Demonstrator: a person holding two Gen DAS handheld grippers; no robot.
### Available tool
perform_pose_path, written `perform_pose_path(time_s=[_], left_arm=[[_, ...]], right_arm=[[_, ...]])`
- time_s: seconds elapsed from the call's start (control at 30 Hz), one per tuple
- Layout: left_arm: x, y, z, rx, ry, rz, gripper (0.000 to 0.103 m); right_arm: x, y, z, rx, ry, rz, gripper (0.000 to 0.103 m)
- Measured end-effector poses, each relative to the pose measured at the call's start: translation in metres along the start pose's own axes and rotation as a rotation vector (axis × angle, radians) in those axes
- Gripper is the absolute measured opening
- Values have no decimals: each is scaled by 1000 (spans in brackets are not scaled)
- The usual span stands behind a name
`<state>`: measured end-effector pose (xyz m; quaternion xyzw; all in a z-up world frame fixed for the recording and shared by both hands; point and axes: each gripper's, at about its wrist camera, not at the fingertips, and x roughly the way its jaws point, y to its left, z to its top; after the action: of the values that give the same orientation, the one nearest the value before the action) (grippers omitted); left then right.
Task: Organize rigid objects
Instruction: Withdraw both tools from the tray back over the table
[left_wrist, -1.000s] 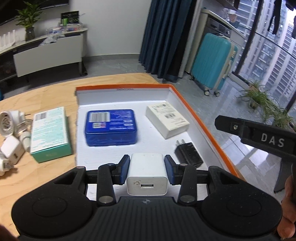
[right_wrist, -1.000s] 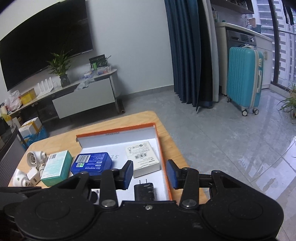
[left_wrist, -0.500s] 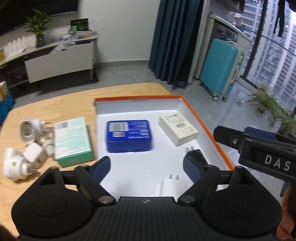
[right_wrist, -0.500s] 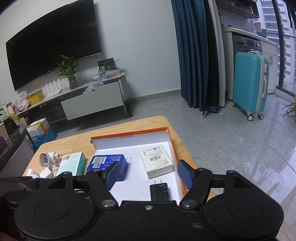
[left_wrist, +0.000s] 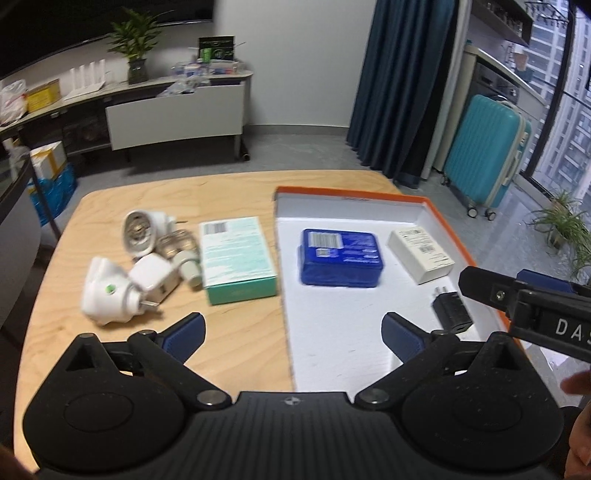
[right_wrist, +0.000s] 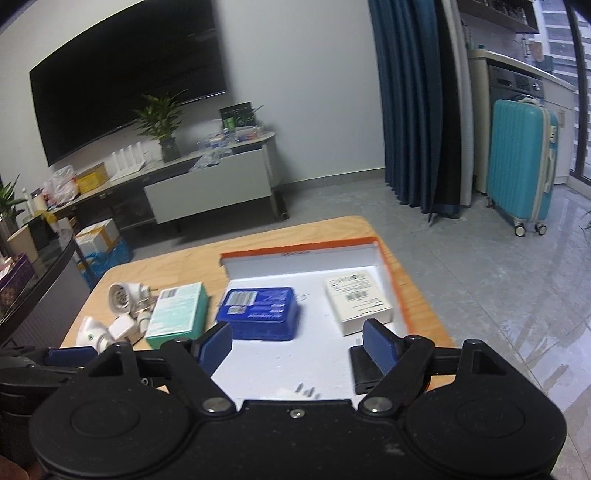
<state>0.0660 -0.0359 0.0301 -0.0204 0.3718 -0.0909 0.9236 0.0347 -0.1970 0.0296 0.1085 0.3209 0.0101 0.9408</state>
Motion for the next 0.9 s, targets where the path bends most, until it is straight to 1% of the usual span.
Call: perform_pose_path(time_s=[0.33, 0.63, 0.9], left_arm=[[-11, 39, -9, -79, -8, 60, 103], [-16, 64, -13, -119, -15, 108, 103], [-16, 83, -17, -165, -9, 134, 103]], right_arm=[[7, 30, -9, -49, 42, 66, 92], [13, 54, -14, -89, 70, 121, 92], [18, 66, -18, -109, 90, 144, 92]])
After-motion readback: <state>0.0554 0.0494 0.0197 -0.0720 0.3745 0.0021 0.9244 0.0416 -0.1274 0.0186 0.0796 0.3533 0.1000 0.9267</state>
